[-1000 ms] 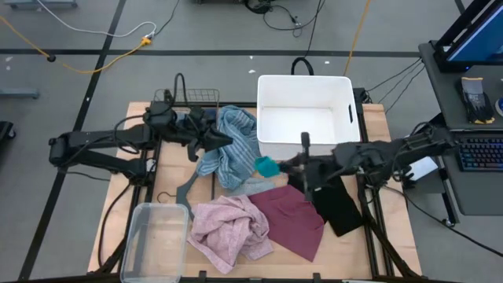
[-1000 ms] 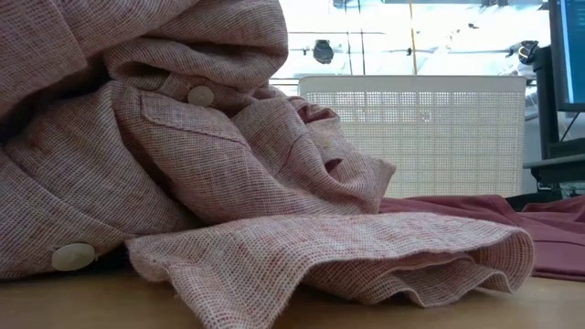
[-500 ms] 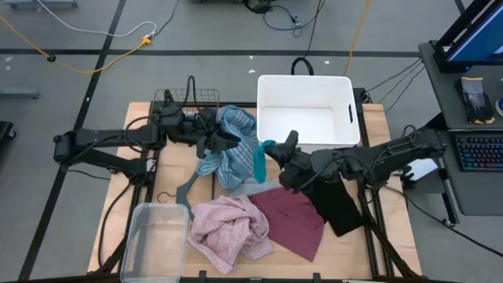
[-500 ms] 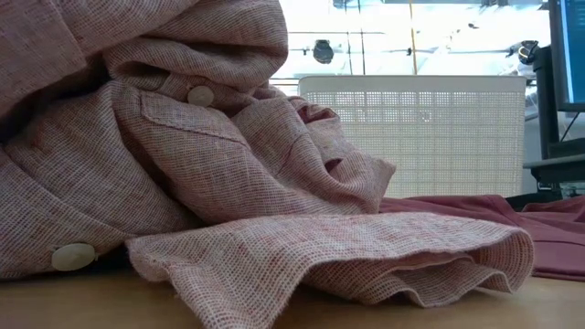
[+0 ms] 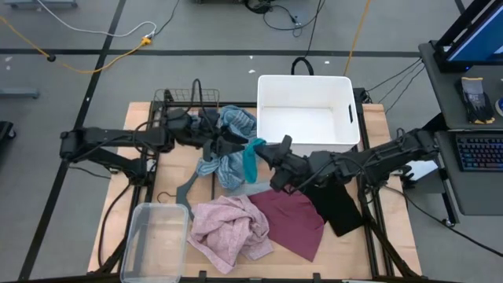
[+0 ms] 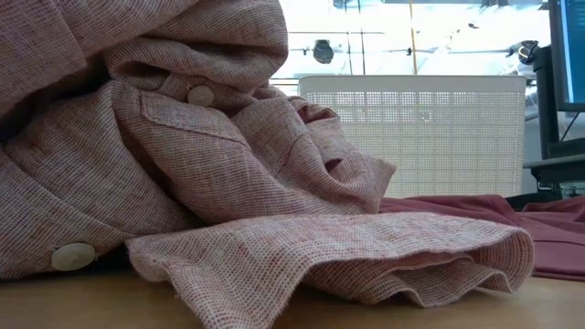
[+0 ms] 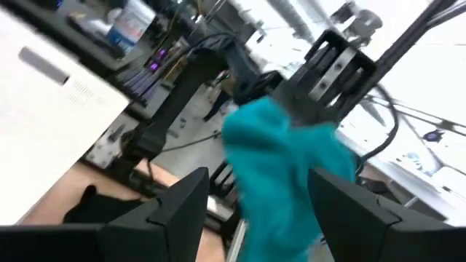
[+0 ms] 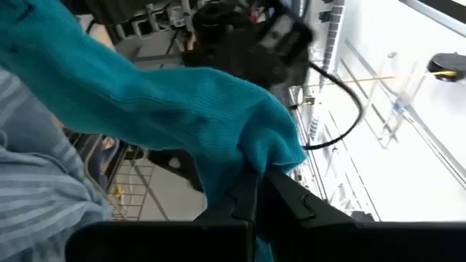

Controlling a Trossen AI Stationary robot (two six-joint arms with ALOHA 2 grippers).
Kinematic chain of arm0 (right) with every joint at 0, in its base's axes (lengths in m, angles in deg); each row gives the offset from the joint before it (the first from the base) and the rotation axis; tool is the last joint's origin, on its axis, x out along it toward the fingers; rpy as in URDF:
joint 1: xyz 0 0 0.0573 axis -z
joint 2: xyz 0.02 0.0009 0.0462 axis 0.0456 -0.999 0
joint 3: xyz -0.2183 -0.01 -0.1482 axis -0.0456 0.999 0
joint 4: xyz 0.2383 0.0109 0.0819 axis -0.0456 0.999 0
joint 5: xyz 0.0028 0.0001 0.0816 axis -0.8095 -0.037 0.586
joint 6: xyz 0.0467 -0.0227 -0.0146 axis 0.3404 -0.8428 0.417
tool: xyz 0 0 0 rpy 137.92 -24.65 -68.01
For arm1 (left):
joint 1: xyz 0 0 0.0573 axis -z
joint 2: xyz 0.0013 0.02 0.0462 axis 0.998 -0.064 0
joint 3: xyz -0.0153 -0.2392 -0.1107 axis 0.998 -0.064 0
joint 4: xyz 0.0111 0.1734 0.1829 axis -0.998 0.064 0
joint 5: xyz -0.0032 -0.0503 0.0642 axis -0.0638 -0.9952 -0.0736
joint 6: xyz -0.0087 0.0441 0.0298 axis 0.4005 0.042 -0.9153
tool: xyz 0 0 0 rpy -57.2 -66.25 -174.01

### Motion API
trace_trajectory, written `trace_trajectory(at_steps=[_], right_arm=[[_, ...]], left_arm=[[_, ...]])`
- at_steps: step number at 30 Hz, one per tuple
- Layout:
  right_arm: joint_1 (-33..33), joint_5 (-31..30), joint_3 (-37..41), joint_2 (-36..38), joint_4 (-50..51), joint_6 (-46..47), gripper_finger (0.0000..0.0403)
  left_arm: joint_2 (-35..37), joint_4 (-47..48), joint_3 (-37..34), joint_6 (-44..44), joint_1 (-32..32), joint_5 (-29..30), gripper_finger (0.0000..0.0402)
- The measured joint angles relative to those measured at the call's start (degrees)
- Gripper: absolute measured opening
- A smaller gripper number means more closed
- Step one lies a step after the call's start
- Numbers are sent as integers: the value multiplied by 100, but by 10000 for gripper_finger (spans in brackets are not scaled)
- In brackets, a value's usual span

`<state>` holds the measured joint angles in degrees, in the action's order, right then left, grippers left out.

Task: Pick & Place Cloths
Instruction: Put the light blue sock into the wire basket

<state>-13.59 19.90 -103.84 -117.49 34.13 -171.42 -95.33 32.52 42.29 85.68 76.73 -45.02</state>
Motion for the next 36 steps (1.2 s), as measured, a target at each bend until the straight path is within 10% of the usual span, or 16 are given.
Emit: trace_trajectory(at_steps=[36], right_arm=[[227,4,4,-285,-314,-26,2]], left_arm=[[-544,-384,2,-256,563,116,241]])
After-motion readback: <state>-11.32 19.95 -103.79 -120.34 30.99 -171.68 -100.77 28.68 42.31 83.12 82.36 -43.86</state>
